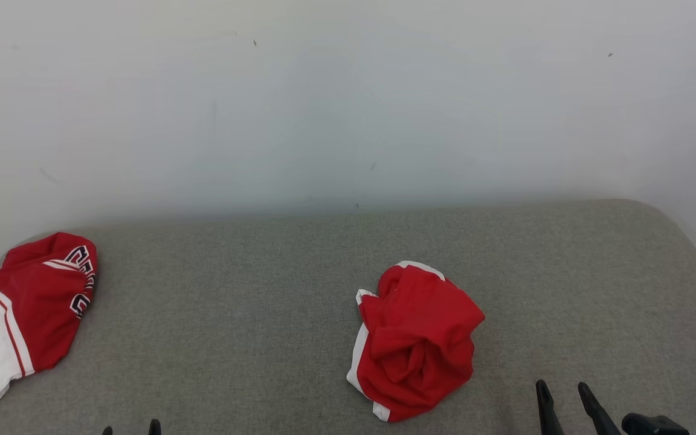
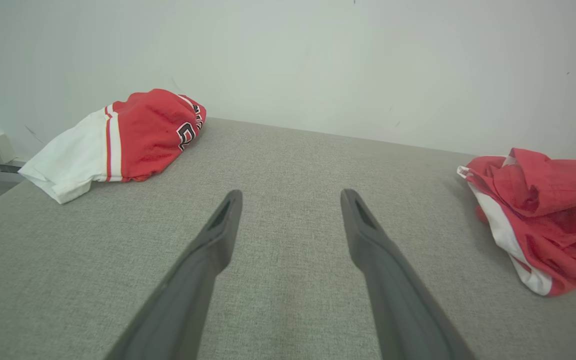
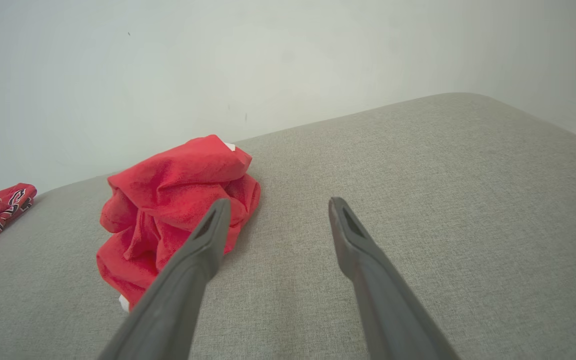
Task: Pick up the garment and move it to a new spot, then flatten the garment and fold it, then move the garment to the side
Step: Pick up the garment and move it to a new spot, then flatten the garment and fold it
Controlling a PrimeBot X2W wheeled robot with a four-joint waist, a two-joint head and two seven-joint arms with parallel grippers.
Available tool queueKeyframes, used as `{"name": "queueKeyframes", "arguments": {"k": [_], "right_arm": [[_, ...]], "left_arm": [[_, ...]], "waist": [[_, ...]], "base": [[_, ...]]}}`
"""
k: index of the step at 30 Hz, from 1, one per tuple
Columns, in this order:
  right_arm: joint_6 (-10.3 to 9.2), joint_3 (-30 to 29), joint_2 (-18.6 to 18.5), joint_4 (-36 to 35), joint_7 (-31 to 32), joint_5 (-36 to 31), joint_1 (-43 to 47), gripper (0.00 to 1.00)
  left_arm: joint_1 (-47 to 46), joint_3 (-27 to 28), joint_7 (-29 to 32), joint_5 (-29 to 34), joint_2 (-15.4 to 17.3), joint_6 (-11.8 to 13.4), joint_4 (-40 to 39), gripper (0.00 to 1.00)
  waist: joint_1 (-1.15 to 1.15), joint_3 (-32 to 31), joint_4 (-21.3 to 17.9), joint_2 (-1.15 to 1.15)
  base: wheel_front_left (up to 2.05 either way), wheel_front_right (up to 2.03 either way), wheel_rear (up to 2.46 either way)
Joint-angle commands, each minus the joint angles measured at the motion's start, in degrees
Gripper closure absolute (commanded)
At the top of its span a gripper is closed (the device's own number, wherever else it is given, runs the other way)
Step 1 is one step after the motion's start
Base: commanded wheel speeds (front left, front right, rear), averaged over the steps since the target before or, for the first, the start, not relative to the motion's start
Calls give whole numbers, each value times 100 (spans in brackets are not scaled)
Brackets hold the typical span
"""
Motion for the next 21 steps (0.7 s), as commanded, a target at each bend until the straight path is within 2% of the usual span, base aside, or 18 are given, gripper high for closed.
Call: {"name": "queueKeyframes", "arguments": {"k": [1,13,21], "right_arm": [[19,-10,-8,-47,10,-28,16,0],[19,11,-8,-90,82,1,30,0],[19,25,-9,-146,131,-35,-92,0]], "left_arm": [[31,-2,-20,82,-12,-21,15,0],[-125,23,-20,67,-138,-150,144,0],[-297,-155,118,82,-164,-232,176,0]], "waist": [[1,7,-4,0],[1,104,-44,0],[1,164,-151,0]], "base": [[0,0,0],[0,0,0],[0,0,0]]}}
